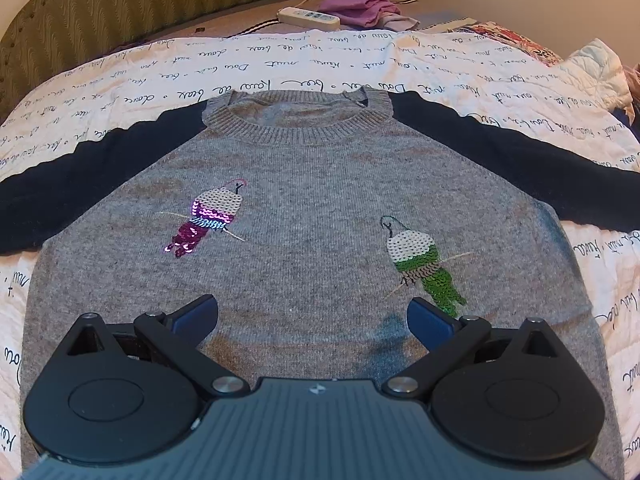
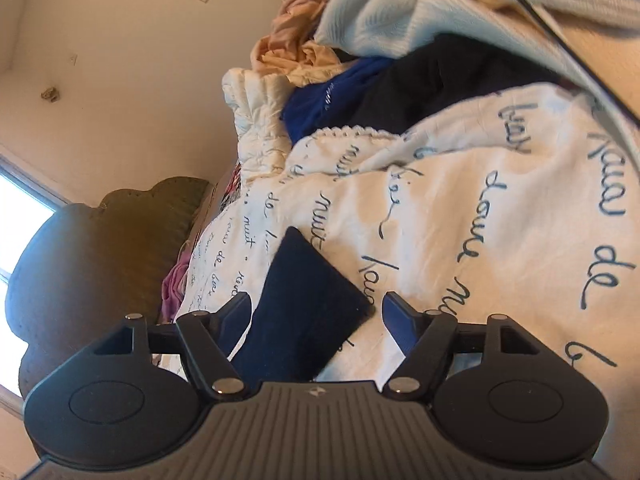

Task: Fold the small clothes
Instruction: 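Grasp the navy sleeve cuff nearest the right gripper with the right gripper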

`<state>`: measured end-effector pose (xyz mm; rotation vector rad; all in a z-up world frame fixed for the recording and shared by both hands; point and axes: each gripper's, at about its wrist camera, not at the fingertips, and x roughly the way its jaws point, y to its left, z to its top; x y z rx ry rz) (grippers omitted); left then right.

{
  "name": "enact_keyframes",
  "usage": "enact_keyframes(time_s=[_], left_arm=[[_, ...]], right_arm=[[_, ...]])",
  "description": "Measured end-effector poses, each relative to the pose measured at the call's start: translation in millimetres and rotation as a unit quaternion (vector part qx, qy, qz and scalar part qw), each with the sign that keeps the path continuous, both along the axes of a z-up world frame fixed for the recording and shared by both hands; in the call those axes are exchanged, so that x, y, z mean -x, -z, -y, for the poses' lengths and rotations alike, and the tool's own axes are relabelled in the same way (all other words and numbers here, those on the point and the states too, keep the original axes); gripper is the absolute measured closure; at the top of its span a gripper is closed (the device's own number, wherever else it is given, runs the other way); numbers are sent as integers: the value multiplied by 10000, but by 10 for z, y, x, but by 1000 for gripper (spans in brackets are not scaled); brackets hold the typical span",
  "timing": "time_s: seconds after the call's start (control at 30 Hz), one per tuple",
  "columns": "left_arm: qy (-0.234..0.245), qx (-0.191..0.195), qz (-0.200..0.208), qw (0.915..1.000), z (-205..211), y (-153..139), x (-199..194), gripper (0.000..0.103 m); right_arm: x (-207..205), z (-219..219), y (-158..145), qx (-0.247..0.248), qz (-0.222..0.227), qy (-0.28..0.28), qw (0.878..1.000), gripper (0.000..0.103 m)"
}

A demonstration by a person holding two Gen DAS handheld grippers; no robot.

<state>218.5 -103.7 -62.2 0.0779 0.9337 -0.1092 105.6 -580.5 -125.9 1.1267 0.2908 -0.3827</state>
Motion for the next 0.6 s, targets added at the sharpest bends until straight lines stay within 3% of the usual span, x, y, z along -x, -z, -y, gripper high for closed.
enact_keyframes(time_s=[0.3, 0.37, 0.47, 0.6], left_arm=[[-4, -8, -27, 10000, -22, 12, 35, 1], [-1, 47, -13, 10000, -35, -9, 40, 1], [-13, 213, 35, 9998, -82, -61, 25, 1], [-43, 588, 171, 9981, -194, -155, -18, 1]], right_arm=[[-310, 10, 42, 122, -164, -185, 9996, 33], [-375, -5, -3, 269, -254, -190, 9991, 68], [-402, -54, -60, 388, -167, -209, 9989, 93], [-476, -264, -243, 829, -81, -461, 9955, 94]])
